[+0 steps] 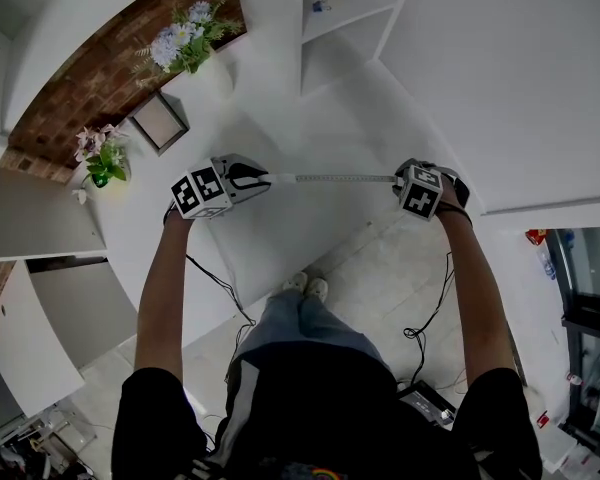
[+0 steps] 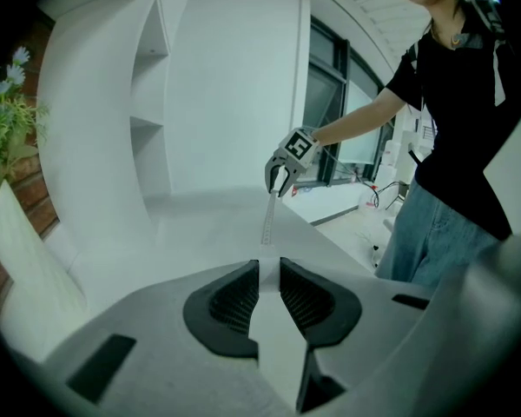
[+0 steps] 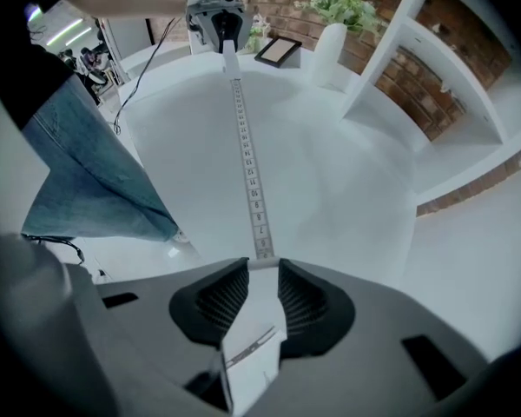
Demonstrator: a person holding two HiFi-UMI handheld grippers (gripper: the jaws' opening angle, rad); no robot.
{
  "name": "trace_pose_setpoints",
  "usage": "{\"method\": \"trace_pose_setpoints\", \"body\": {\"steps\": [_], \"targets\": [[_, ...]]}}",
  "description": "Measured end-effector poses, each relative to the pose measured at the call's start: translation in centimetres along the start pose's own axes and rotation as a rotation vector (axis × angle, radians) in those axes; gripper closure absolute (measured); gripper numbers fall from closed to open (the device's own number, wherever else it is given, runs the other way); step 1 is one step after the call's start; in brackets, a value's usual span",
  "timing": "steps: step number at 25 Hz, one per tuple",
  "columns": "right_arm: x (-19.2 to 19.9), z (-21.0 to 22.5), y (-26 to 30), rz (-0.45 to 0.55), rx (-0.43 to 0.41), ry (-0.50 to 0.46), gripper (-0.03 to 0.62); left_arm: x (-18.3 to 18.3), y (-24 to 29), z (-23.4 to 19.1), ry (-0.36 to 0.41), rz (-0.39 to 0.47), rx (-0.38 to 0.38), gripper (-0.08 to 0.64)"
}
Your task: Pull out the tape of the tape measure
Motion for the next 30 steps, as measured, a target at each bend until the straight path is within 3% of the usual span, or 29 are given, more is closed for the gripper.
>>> {"method": "trace_pose_setpoints", "body": {"steps": [6, 21, 30], "targets": [[0.1, 1.0, 0.5, 0.010, 0.000, -0.006, 0.489, 0.4, 0.0, -1.1, 0.000, -0.045, -0.008, 0.483], [-2.5, 3.2, 3.1, 0.044, -0.002, -0.017, 0.483, -0.5, 2.8, -4.6, 0.070, -0.278, 0.042, 0.483], [-2.6, 3.8, 4.3, 0.070, -0.017, 0.037, 0.480, -0.3, 3.5, -5.5, 0.046, -0.283, 0.038, 0.482]]}}
Point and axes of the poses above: the fingertips, and each gripper's own axes: y forward along the fingers, z to its right, x out of its underside, the point moved 8 cm from there along -y, backward along the fingers, and after that the axes turned 5 degrees about z, right-handed, at the moved point
